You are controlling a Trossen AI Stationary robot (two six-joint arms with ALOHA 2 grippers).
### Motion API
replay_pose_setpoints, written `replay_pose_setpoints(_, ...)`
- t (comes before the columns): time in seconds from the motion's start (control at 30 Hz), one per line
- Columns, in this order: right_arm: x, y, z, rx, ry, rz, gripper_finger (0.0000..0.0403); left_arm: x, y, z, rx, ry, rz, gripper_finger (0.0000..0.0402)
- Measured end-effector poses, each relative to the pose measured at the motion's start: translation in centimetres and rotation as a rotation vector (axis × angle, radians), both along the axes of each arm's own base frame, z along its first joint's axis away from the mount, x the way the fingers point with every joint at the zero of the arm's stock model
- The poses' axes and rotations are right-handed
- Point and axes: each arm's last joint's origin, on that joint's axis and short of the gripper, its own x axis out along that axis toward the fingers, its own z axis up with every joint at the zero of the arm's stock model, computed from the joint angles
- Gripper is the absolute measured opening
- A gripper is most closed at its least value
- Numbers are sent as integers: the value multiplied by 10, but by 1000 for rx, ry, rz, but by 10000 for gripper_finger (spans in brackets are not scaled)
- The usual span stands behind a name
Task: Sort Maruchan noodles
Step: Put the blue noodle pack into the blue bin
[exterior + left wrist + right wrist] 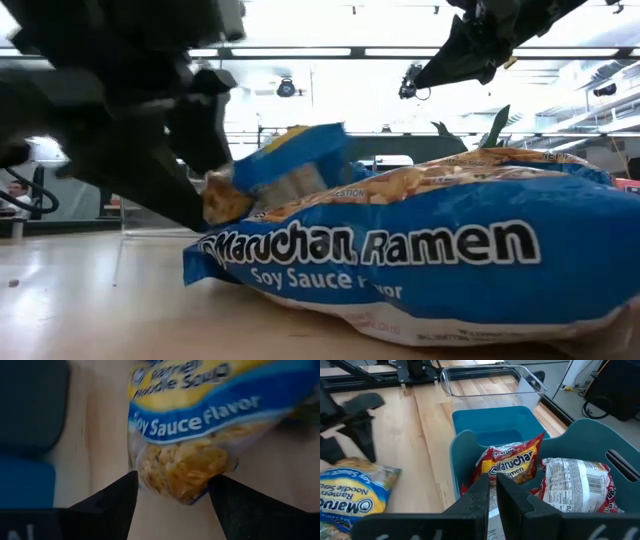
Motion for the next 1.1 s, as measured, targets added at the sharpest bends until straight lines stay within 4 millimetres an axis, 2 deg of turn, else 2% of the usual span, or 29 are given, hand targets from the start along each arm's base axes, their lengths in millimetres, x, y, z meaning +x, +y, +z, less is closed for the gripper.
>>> replay_pose_setpoints(0.27, 0, 0, 0, 0, -3, 6, 39, 13, 15, 1, 9, 33, -80, 187)
replay_pose_setpoints(0.53, 0, 0, 0, 0, -2, 6, 39, 13, 15, 1, 47, 48, -125, 122)
replay_pose_setpoints(0.67, 0, 0, 0, -7, 0, 8, 39, 16, 13, 8, 60, 61, -133, 98)
replay_pose_setpoints(0.87, 0, 0, 0, -9, 1, 9, 39, 18, 12, 20, 83, 104, -133, 77)
replay_pose_setpoints(1.1, 0, 0, 0, -23, 6, 13, 39, 18, 14, 30, 140, 155, -119, 73)
